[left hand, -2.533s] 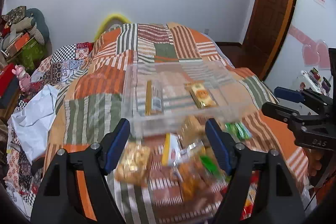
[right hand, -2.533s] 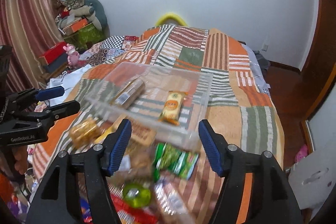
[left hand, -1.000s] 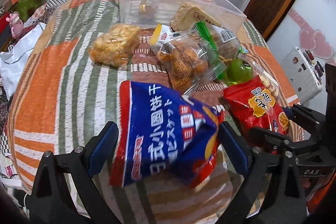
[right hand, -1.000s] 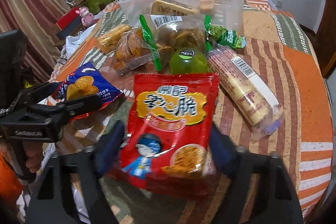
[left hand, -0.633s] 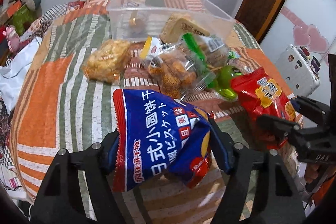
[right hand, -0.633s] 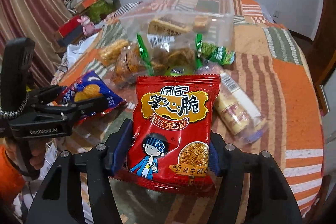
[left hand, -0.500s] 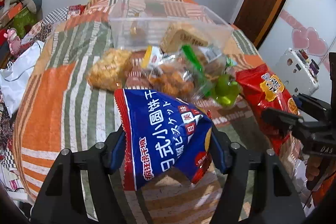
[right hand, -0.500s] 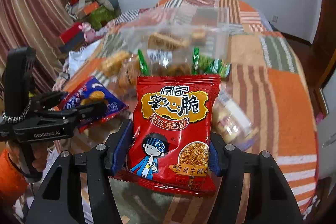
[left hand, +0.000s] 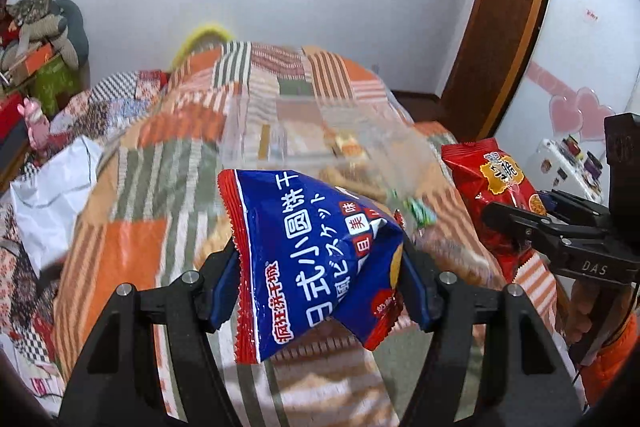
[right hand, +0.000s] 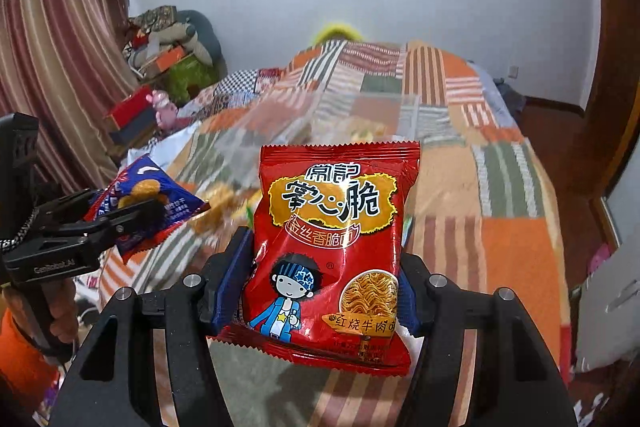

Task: Organize snacks
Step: 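Carry the blue bag with the left tool while the right tool carries the red bag toward the box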

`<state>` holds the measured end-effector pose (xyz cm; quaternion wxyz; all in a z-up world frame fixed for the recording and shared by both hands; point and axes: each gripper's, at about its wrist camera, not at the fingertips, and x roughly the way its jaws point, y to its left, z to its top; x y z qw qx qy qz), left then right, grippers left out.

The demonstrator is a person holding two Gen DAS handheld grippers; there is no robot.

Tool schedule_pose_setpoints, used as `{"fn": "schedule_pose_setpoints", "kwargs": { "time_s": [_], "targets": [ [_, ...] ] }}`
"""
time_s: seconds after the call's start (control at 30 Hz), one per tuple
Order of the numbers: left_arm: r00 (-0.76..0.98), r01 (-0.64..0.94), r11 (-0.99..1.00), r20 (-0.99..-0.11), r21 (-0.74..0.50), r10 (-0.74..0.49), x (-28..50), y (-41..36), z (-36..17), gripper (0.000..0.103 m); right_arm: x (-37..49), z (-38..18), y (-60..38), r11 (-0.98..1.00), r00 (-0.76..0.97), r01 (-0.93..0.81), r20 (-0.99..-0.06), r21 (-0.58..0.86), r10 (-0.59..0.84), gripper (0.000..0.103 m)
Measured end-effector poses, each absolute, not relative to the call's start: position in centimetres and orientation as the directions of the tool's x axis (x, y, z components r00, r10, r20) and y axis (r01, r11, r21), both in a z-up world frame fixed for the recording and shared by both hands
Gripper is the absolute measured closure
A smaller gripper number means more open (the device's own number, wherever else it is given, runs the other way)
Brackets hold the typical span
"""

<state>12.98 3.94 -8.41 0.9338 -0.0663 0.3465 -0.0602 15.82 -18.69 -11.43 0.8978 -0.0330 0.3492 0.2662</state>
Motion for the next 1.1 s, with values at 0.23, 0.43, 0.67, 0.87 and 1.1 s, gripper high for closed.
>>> {"fn": "schedule_pose_setpoints", "kwargs": {
  "time_s": [0.23, 0.43, 0.67, 0.87, 1.1],
  "targets": [
    [0.783, 0.034, 0.982, -0.605, -0.188, -0.143, 15.8, 5.4, -6.3, 0.036, 18.3, -9.3, -17.9, 0.860, 0.661, -0.501, -0.596, 0.100, 0.455, 0.044],
    [0.791, 0.001, 0.982, -0.601, -0.188, -0.116, 18.6, 6.7, -5.6, 0.036, 20.5, -8.5, -16.9, 0.862, 0.683, -0.500, -0.576, 0.082, 0.450, 0.044],
    [0.771, -0.026, 0.987, -0.632, -0.158, -0.081, 22.5, 7.0, -6.7, 0.036, 23.7, -9.3, -14.7, 0.863, 0.672, -0.499, -0.591, 0.084, 0.446, 0.044],
    [0.739, -0.030, 0.984, -0.667, -0.174, -0.095, 25.5, 7.1, -8.8, 0.035, 26.0, -10.5, -12.6, 0.860, 0.659, -0.509, -0.623, 0.043, 0.421, 0.044],
    [0.699, -0.020, 0.985, -0.707, -0.171, -0.108, 29.2, 7.0, -11.5, 0.035, 29.1, -12.3, -11.6, 0.876, 0.652, -0.481, -0.659, 0.022, 0.375, 0.044]
  ]
}}
